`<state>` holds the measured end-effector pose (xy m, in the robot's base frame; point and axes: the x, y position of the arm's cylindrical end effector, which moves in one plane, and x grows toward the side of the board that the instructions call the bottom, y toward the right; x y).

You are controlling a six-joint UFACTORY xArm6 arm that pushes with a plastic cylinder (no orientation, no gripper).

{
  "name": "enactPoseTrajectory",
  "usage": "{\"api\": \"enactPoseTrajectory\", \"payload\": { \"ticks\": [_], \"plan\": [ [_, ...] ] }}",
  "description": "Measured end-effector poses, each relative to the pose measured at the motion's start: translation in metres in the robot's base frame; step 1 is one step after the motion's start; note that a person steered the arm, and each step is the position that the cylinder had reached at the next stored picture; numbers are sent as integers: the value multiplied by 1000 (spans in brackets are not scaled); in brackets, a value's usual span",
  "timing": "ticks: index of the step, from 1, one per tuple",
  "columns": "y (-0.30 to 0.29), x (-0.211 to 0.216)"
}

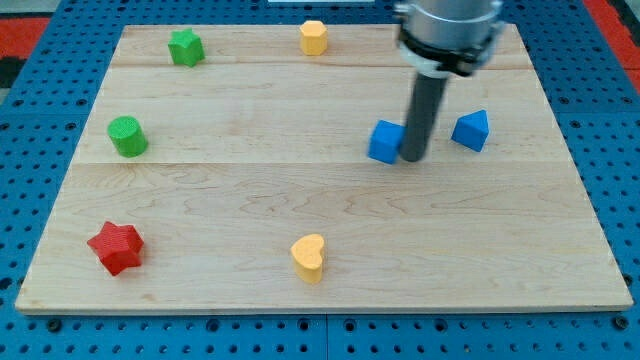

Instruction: Push the blue cube towards the green star

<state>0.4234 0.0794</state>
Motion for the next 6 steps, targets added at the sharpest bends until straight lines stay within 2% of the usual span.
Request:
{"api": "enactPoseTrajectory", "payload": {
  "ticks": [3, 5, 6],
  "plan": [
    [-110, -85],
    [-131, -142],
    [-167, -164]
  ]
}}
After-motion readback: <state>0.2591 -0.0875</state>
